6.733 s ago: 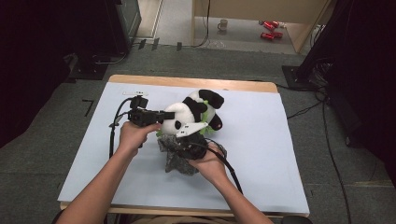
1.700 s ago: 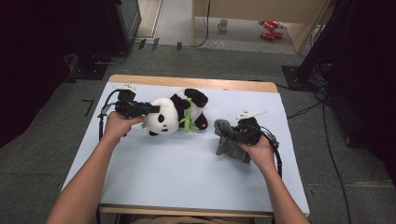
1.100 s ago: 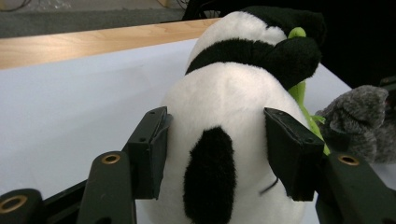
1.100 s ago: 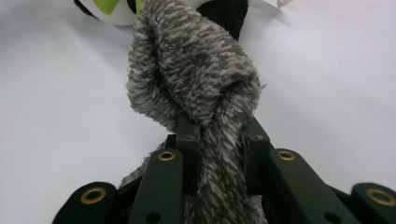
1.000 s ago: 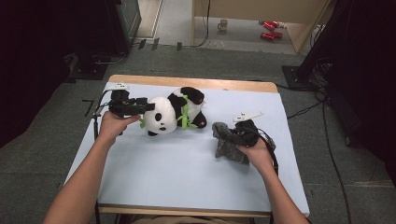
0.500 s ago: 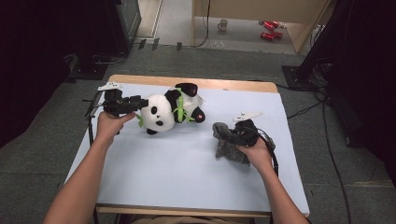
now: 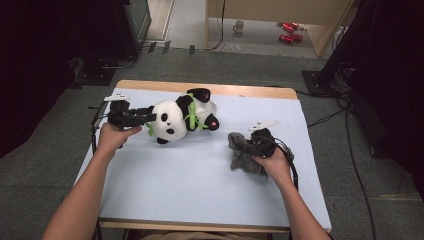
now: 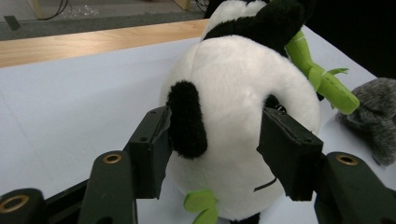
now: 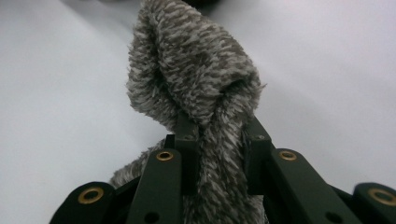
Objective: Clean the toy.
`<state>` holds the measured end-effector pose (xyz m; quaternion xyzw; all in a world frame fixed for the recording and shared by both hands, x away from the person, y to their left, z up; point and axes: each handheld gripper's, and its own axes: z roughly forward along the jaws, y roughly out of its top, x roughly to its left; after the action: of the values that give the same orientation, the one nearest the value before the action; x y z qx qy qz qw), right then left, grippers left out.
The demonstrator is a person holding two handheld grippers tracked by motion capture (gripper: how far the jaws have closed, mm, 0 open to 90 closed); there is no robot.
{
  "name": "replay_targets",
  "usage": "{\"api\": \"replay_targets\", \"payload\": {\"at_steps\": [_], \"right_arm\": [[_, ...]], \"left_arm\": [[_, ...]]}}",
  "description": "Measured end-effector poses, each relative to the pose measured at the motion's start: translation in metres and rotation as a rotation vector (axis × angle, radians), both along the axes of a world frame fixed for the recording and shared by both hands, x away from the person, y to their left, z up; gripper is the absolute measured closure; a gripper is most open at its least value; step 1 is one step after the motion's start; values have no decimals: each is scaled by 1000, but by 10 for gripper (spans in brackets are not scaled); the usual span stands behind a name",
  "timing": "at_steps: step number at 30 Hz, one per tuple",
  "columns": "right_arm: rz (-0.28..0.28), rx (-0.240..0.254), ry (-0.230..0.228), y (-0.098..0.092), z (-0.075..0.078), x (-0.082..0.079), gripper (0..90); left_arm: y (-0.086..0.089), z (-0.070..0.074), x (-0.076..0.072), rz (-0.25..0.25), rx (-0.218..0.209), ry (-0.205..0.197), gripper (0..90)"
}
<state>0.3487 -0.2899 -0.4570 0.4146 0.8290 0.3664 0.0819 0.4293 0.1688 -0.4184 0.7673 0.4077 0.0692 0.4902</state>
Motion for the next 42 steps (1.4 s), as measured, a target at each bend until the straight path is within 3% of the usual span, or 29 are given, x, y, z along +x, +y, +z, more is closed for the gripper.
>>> {"api": "replay_targets", "payload": {"at_steps": [9,11,15,17,20,28,33,37,42], "right_arm": [[10,-11,7,3,-6,2,729],[6,-10,6,3,-6,2,726],[5,-10,11,4,-8,3,723],[6,-11,12,4,-9,4,722],[8,-13,10,5,-8,3,722],[6,-11,11,5,-8,3,706],[4,11,20,4,-6,3,645],[17,6,6,3,-2,2,522],[26,5,-15,-1,4,0,456]], "left_arm": [[4,2,-11,-31,63,-14,400],[6,-1,-11,-31,76,-2,399],[8,-10,-3,-35,66,16,409],[7,-14,1,-26,84,40,413],[7,-16,2,-39,66,50,416],[2,-11,-3,-57,57,11,418],[1,-9,-10,-69,62,4,411],[0,-9,-16,-74,80,8,407],[-2,-11,-26,-89,93,-3,401]]}}
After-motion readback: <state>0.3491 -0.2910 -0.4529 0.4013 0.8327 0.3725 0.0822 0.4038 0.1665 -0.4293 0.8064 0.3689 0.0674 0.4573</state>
